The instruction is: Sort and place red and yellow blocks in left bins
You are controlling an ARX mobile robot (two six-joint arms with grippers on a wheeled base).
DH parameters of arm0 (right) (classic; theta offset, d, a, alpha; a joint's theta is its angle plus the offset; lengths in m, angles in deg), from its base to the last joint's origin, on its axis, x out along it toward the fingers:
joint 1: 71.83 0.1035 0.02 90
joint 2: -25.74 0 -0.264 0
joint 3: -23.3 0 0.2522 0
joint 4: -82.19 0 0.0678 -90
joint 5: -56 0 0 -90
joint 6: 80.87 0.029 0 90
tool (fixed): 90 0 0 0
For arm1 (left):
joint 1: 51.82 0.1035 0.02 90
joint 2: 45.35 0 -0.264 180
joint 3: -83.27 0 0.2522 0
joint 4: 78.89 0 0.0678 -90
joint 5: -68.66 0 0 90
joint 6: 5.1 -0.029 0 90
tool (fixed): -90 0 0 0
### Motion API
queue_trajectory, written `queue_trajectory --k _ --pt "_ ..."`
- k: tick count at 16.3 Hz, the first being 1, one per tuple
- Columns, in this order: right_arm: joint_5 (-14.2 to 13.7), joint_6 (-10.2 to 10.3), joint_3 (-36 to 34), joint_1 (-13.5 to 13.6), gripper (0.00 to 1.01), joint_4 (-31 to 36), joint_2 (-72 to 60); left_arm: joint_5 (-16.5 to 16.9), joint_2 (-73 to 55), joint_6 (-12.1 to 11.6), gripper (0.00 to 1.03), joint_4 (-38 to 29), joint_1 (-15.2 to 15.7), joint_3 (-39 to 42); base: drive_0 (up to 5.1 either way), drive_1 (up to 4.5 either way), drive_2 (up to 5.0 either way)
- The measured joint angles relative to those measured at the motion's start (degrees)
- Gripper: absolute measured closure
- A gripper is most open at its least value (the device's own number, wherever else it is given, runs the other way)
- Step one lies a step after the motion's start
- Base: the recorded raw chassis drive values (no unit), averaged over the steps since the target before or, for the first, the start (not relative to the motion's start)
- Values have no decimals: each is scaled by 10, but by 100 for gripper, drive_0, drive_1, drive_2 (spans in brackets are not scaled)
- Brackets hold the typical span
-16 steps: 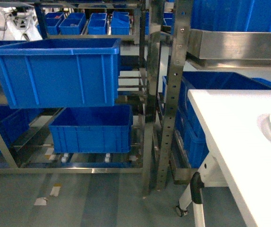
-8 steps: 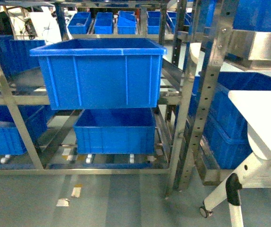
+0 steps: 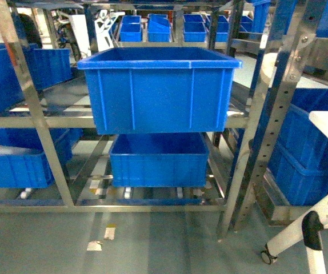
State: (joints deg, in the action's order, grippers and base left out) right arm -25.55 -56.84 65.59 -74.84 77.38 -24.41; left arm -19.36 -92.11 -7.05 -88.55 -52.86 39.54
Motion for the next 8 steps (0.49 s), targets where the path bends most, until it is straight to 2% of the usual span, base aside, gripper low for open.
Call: queue_trajectory --k 8 --pt "2 0 0 1 72 0 0 -1 0 0 74 0 1 0 -460 286 286"
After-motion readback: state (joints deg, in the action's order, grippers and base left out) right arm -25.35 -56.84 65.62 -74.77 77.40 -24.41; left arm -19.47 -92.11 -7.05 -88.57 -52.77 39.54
